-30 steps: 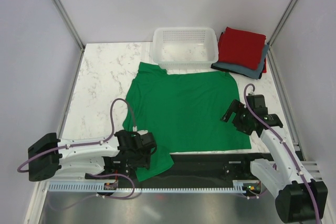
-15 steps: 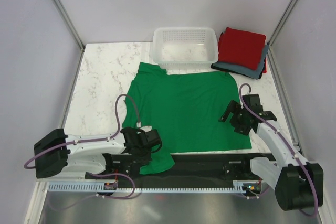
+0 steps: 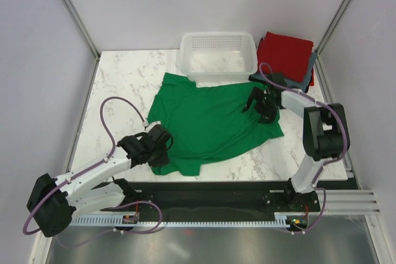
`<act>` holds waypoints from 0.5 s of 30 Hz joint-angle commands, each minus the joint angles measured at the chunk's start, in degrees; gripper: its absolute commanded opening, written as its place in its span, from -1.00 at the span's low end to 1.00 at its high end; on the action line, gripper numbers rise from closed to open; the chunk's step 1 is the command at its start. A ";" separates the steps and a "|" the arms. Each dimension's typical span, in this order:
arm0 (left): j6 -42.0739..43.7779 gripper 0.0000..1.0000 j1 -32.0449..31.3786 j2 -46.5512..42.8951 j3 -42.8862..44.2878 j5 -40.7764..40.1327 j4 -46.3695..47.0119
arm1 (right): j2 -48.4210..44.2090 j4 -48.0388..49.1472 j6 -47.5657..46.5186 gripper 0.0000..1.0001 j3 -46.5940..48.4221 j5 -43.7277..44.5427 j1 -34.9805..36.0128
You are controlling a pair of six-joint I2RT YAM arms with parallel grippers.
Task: Fold and stack the t-shirts
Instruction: Fold the tshirt
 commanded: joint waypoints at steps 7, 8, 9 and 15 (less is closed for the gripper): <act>6.54 -0.96 4.41 -2.14 1.02 -0.64 4.14 | -1.73 -5.95 -5.59 0.96 10.45 15.48 4.70; 6.72 -0.96 4.76 -2.32 0.75 -0.37 5.19 | -8.45 -5.78 -3.14 0.96 7.99 19.17 4.53; 6.72 -0.96 4.93 -2.32 0.22 -0.10 5.55 | -12.35 -4.30 -1.99 0.96 1.88 25.38 4.09; 6.90 -0.96 5.29 -2.41 -0.66 2.27 7.48 | -31.45 -2.62 4.51 0.75 -15.38 29.48 -0.48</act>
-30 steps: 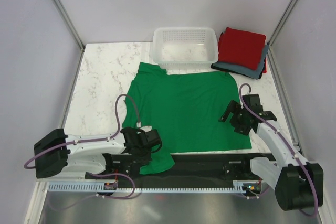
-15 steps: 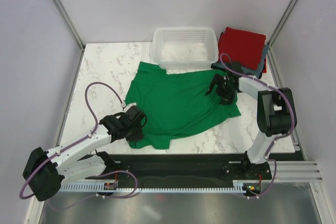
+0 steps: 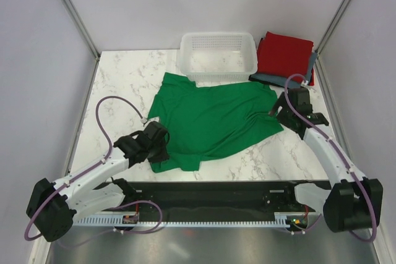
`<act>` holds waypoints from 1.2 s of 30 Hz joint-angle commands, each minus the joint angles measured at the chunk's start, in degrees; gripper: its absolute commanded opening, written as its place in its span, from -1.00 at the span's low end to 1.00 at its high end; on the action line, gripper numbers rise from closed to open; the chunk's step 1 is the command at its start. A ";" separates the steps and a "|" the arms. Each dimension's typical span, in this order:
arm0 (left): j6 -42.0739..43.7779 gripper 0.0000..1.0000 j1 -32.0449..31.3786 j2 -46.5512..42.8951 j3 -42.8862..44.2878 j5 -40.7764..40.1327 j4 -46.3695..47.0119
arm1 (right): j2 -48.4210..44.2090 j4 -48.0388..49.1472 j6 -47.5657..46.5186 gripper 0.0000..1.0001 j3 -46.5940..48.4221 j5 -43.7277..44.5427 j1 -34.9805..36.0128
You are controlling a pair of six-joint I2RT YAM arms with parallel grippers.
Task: Fold and stack the t-shirts
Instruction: Fold the tshirt
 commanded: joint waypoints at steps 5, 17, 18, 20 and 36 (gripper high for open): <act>2.04 -0.96 0.50 -1.71 -0.84 2.49 3.53 | 0.40 3.75 5.89 0.44 -12.27 2.68 -4.23; 0.90 -0.96 0.50 -5.94 -2.16 3.29 3.27 | 11.49 14.83 1.50 0.30 -10.60 0.56 -6.96; 0.90 -0.96 0.50 -5.85 -2.24 3.20 3.27 | 11.84 15.71 1.15 0.30 -10.69 -0.05 -8.53; 0.90 -0.96 0.50 -5.32 -2.24 3.11 3.27 | 12.99 16.50 0.71 0.27 -10.52 -0.93 -8.98; 0.99 -0.96 0.50 -9.88 5.31 3.46 -4.19 | 4.57 12.48 -0.88 -1.00 -12.01 -10.14 -10.39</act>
